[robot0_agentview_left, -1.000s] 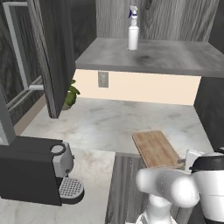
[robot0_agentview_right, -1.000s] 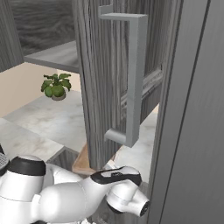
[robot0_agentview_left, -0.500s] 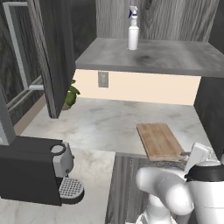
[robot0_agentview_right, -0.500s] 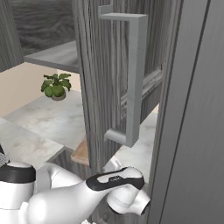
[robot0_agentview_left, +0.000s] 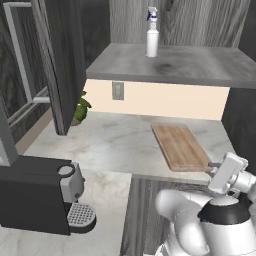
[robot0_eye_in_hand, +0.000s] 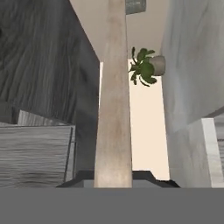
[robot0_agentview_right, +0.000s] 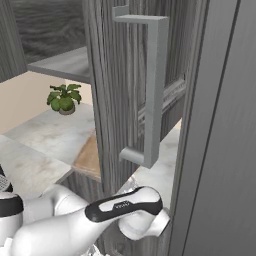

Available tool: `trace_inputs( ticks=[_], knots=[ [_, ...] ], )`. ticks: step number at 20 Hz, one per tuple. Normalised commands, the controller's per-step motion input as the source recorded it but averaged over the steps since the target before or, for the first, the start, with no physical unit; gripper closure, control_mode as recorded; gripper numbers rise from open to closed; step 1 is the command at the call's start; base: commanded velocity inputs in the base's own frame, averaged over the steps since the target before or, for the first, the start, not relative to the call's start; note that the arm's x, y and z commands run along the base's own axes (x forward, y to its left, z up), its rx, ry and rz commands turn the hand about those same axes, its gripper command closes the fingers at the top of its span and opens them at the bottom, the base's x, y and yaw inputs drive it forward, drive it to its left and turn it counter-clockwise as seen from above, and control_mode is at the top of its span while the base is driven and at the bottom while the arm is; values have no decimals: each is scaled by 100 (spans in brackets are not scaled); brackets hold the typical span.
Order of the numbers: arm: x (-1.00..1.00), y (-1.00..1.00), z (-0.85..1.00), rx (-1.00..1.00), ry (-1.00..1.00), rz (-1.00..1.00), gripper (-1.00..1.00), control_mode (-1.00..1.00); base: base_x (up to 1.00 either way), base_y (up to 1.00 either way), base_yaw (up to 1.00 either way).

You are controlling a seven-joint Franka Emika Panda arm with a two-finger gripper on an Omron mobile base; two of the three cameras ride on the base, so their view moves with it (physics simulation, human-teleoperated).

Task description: Move the cutting board and knife to the sink. Then move spray from the cabinet to the counter.

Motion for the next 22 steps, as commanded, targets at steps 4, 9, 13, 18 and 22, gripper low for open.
trace_inputs(
  ticks=[4, 9, 13, 18, 22],
  knots=[
    [-18, 33, 83, 0, -5, 0, 100, -100, 0, 0, 0],
    [-40, 10, 72, 0, -12, 0, 100, -100, 0, 0, 0],
    [-51, 18, 60, 0, -16, 0, 100, -100, 0, 0, 0],
    [-43, 38, 24, 0, -4, -1, 100, -100, 0, 0, 0],
    [-33, 29, 45, 0, 0, -3, 100, -100, 0, 0, 0]
  ],
)
